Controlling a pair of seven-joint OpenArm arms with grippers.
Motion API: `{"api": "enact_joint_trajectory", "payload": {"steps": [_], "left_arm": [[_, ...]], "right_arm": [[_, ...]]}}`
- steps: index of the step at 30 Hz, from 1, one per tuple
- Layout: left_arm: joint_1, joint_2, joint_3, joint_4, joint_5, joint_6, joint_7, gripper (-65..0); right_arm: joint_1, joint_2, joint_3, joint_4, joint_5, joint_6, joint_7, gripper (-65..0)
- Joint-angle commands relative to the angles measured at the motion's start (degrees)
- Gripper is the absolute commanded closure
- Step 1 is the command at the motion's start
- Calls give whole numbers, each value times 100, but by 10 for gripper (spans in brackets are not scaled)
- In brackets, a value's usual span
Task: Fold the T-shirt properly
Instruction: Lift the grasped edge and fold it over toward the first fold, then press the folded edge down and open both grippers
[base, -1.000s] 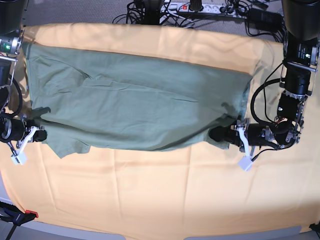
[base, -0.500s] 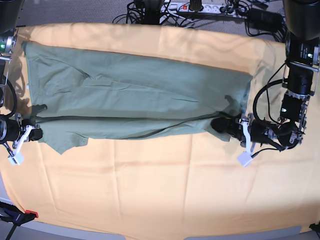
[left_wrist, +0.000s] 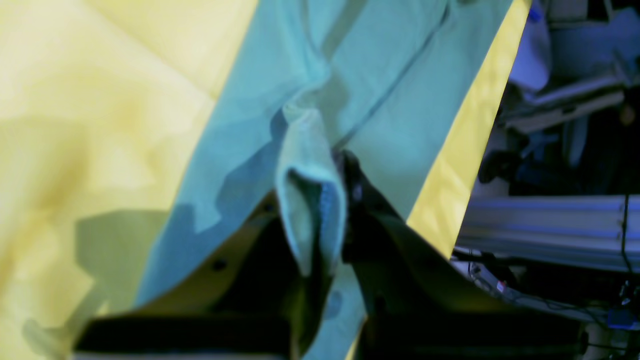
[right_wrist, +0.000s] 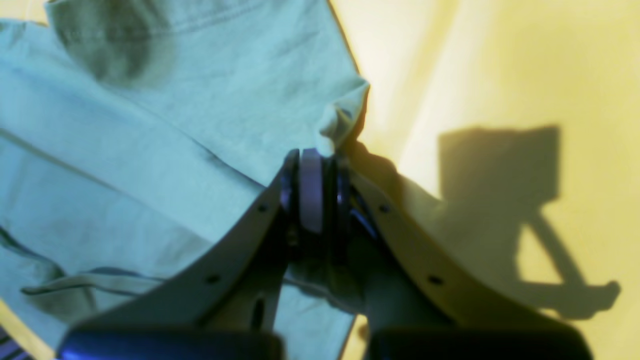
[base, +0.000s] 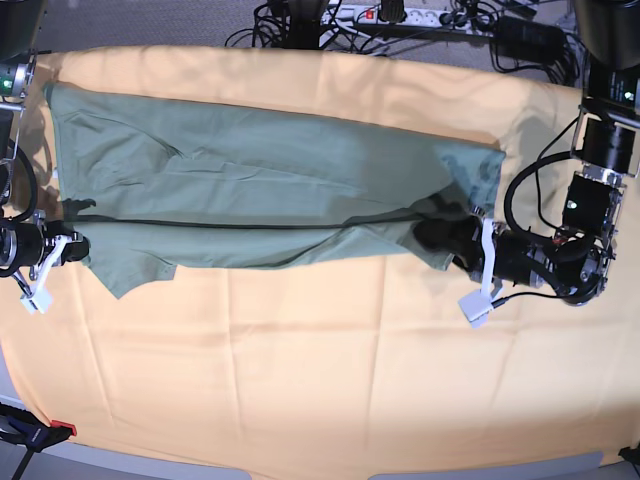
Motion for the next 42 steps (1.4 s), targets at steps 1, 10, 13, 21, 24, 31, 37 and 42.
{"api": "enact_joint_trajectory", "payload": {"steps": [1,10,13,21,24,31,37,42], "left_arm": [[-122,-162,-52,168,-141,-45,-17,0],[-103,-562,-52,258,-141,-45,-20,0],[-103,-614,-52,258,-141,-45,-22,0],[-105,-647,-52,256,-141,-45,-20,0],[-105,-660,-52,256,-141,-45,-11,0],[-179,-817,-52,345,-141,-45,1,0],[-144,-1019,-52,605,-141,17,1,0],[-116,-1023,-52,629,-141,173,1,0]], "right_arm": [[164,151,48,87,227,30,0,0],[179,155,48,90,247,30,-262,0],[177,155,48,177,258,30,-389,0],[179,264,48,667,481,30,-638,0],[177,348,48,682,940,30,-979,0],[175,442,48,682,1287,30,-1215,0],[162,442,48,682,1261,30,-1246,0],[160,439,48,682,1270,30,-1482,0]]}}
